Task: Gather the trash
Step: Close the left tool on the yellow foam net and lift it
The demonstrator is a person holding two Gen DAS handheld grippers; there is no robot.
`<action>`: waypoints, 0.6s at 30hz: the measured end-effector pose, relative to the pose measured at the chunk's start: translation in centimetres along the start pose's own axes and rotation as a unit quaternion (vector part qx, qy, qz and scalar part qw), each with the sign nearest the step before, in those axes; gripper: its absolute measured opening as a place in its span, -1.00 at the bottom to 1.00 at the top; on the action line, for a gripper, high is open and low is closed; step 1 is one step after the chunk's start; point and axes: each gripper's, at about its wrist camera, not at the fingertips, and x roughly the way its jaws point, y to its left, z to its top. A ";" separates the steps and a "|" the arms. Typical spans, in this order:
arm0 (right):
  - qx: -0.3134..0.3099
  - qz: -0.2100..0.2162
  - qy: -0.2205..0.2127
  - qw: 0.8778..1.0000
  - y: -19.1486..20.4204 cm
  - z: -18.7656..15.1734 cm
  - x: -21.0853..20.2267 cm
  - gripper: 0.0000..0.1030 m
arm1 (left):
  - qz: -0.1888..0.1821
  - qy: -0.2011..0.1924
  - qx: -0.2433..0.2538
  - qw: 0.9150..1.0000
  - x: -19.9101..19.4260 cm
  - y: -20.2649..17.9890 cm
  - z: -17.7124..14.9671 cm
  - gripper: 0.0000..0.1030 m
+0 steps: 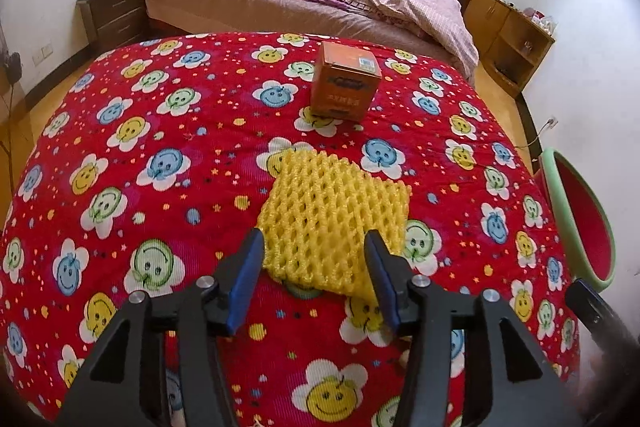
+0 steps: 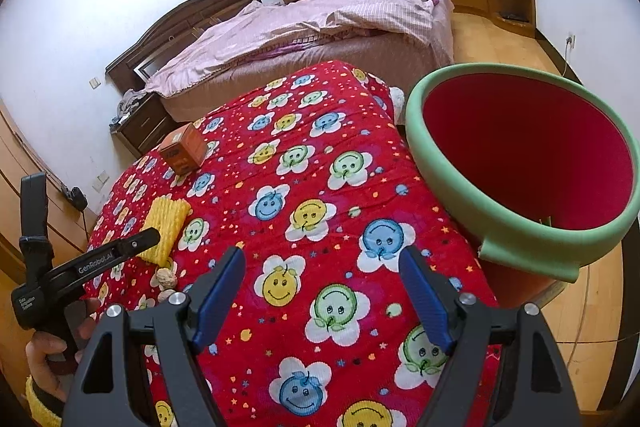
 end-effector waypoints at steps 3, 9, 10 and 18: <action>0.001 0.001 0.002 1.000 -0.1 0.0 0.2 0.57 | 0.013 -0.006 0.006 1.000 0.1 -0.1 0.1 0.03; 0.002 0.002 0.002 1.000 -0.2 -0.1 0.2 0.57 | 0.021 -0.008 0.004 1.000 0.1 0.1 0.2 0.14; 0.002 0.001 0.002 1.000 -0.2 -0.1 0.2 0.57 | 0.019 -0.010 0.003 1.000 -0.1 0.2 0.2 0.14; 0.002 0.002 0.002 1.000 -0.2 -0.1 0.1 0.57 | 0.039 0.005 0.010 0.999 1.1 0.7 0.7 0.42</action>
